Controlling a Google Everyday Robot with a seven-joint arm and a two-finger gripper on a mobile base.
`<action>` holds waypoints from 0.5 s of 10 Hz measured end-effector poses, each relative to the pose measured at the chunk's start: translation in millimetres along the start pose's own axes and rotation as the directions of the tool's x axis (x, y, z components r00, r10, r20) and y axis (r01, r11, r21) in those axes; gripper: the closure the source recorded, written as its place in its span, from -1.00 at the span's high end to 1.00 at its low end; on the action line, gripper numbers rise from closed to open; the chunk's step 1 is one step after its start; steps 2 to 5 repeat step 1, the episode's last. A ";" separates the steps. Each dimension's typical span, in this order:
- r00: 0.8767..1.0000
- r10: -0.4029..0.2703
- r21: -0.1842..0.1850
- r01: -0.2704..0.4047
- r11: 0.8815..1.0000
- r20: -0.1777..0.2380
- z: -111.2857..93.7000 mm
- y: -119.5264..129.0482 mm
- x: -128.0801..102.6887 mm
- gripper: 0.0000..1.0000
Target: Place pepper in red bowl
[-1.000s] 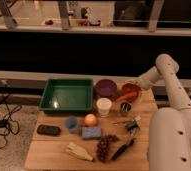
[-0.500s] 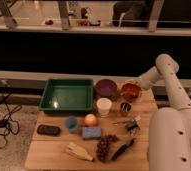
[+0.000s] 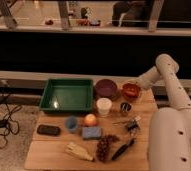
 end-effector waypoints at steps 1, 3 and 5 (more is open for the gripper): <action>1.000 0.000 0.000 0.000 1.000 0.000 0.0 0.0 0.0 0.60; 1.000 0.000 0.000 0.000 1.000 0.000 0.0 0.0 0.0 0.60; 1.000 0.000 0.000 0.000 1.000 0.000 0.0 0.0 0.0 0.60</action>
